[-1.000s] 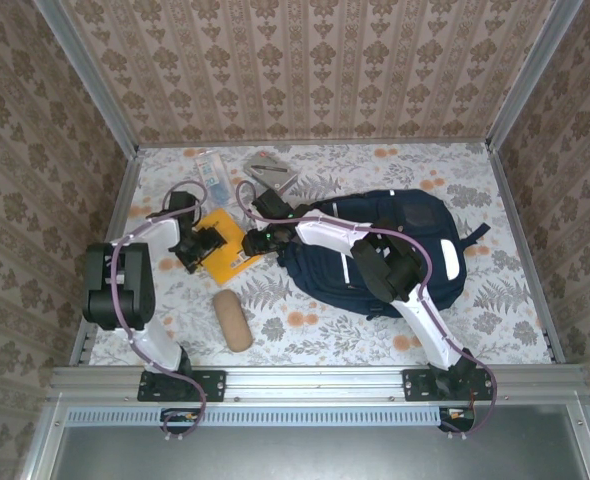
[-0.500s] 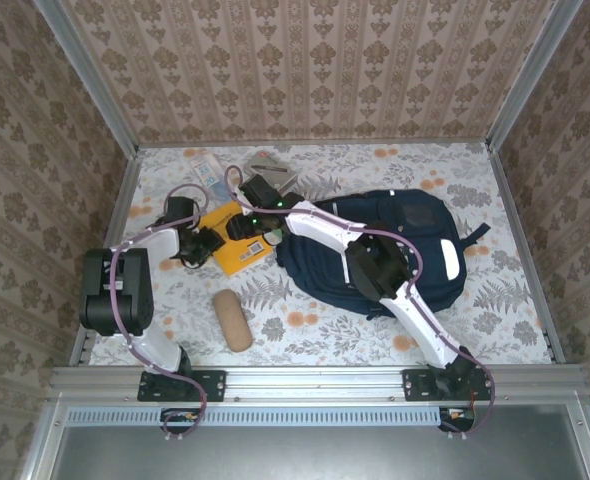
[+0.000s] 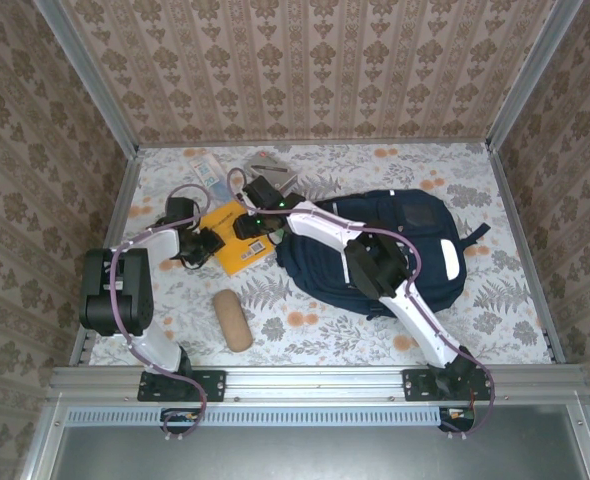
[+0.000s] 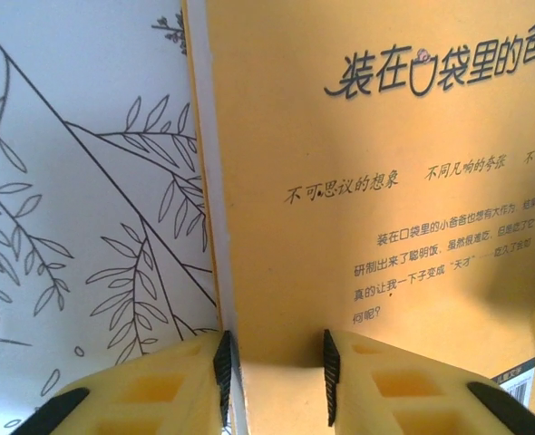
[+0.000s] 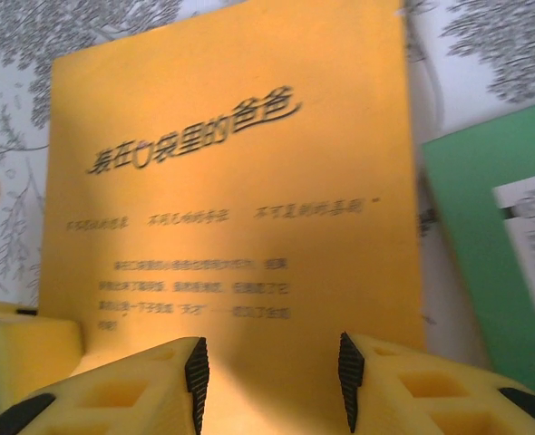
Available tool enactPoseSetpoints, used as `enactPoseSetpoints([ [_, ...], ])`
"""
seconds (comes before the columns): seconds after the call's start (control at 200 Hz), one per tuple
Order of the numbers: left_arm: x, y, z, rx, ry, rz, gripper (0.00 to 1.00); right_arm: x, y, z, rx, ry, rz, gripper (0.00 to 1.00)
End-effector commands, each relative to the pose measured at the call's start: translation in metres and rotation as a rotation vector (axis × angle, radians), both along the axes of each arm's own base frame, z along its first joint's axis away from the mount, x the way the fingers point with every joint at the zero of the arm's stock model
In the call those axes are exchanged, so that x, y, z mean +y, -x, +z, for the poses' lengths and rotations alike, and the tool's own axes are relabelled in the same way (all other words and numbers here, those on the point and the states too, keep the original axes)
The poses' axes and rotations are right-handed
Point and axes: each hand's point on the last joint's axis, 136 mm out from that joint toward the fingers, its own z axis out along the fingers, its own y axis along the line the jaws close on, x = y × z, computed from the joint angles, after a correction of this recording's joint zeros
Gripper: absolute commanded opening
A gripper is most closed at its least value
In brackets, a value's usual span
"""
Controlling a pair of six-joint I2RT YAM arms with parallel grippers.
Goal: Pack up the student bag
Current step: Rotate the book at the middle-left of the table.
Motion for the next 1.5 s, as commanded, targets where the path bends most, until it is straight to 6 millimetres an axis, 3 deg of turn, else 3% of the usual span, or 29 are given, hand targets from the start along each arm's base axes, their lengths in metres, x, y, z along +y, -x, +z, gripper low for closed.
enactPoseSetpoints([
  [0.0,0.014,0.019,-0.014,0.086,-0.061,-0.012,0.32,-0.031,-0.015,0.008,-0.024,0.062,-0.067,0.47],
  [0.325,0.014,0.020,-0.015,0.094,-0.059,-0.015,0.31,-0.042,-0.013,-0.023,0.021,0.111,-0.073,0.47],
  [0.495,0.012,0.020,-0.014,0.090,-0.047,-0.014,0.31,-0.039,0.003,-0.041,0.105,0.107,-0.051,0.47],
  [0.75,0.011,0.020,-0.013,0.085,-0.037,-0.008,0.31,-0.029,0.027,-0.050,0.109,0.162,-0.020,0.47],
  [0.86,0.012,0.021,-0.012,0.086,-0.040,-0.007,0.31,-0.048,0.029,-0.061,0.107,0.270,-0.085,0.48],
  [0.975,0.013,0.023,-0.009,0.083,-0.046,-0.002,0.31,-0.058,0.031,-0.061,0.095,0.324,-0.113,0.49],
  [1.31,0.012,0.023,-0.008,0.075,-0.040,0.006,0.31,-0.032,0.066,-0.054,0.160,0.262,-0.057,0.50],
  [1.495,0.012,0.026,-0.010,0.079,-0.040,0.003,0.31,-0.052,0.049,-0.058,0.153,0.288,-0.128,0.52],
])
